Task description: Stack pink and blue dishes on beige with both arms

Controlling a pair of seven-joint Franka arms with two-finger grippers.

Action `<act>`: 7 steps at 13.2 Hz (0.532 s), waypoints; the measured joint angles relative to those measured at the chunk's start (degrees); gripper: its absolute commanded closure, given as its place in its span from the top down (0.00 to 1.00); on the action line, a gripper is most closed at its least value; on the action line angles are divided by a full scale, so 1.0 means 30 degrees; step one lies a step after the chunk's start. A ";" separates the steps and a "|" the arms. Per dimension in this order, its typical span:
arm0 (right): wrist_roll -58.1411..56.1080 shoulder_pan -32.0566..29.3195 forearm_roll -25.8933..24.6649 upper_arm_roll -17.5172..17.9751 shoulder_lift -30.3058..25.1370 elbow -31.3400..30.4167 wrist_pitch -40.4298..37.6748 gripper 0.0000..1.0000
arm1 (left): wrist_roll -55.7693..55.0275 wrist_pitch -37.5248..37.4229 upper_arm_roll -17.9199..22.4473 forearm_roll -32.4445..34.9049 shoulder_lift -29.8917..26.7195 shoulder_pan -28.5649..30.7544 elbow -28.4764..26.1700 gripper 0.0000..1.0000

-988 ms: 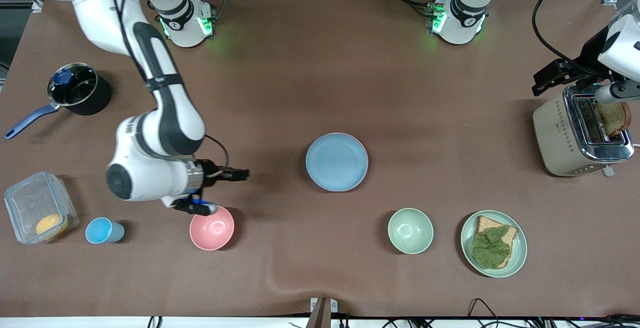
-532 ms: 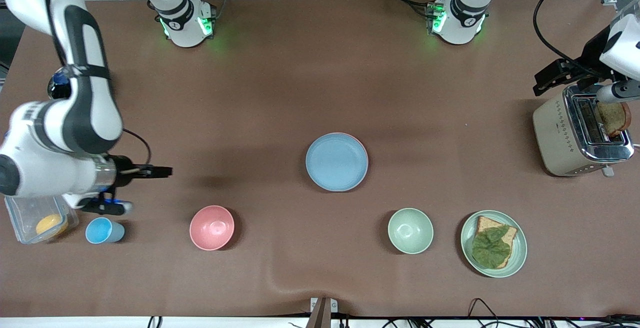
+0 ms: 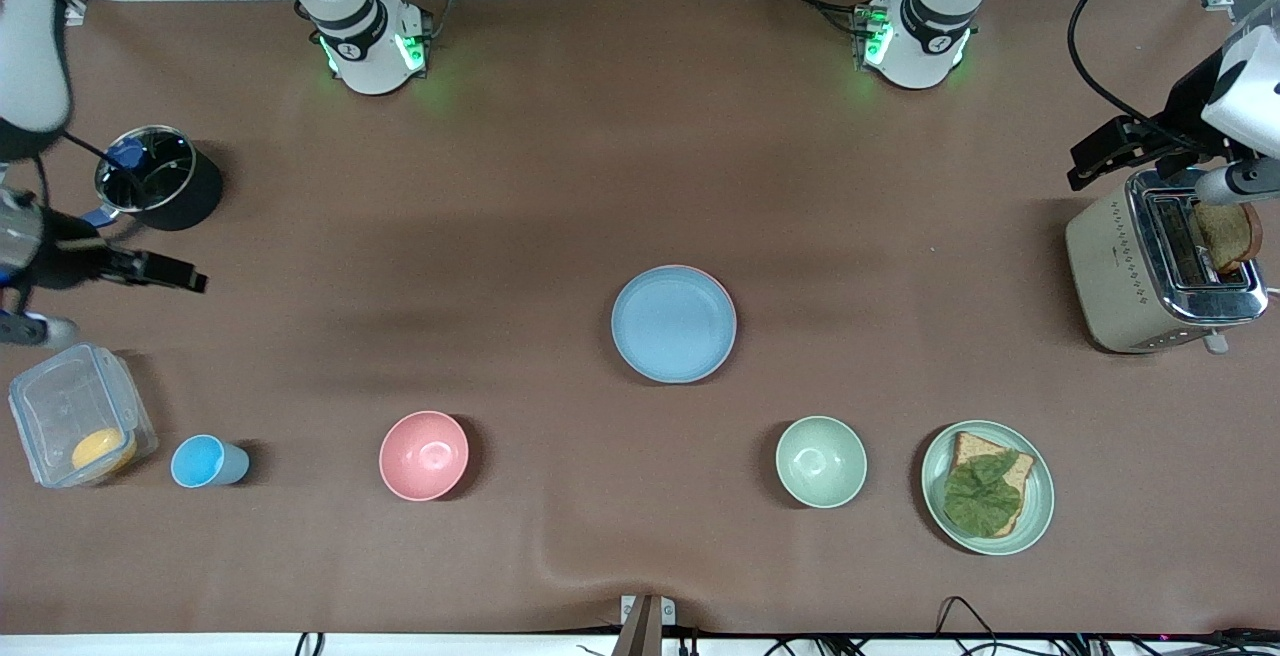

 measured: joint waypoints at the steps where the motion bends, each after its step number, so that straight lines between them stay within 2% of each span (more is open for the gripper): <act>1: 0.0000 -0.0181 -0.0164 -0.0001 -0.0540 0.0011 -0.0327 1.00 | 0.0000 0.0000 0.0000 0.0000 -0.0005 0.0000 0.0017 1.00; 4: 0.0001 -0.0297 -0.0551 0.0124 -0.1496 0.0494 -0.2014 1.00 | 0.0001 -0.0011 -0.0002 0.0000 -0.0011 0.0000 0.0048 1.00; 7: 0.0021 -0.0472 -0.1613 0.0916 -0.1634 0.1678 -0.3943 1.00 | 0.0097 -0.0017 -0.0005 0.0000 -0.0011 0.0000 0.0054 1.00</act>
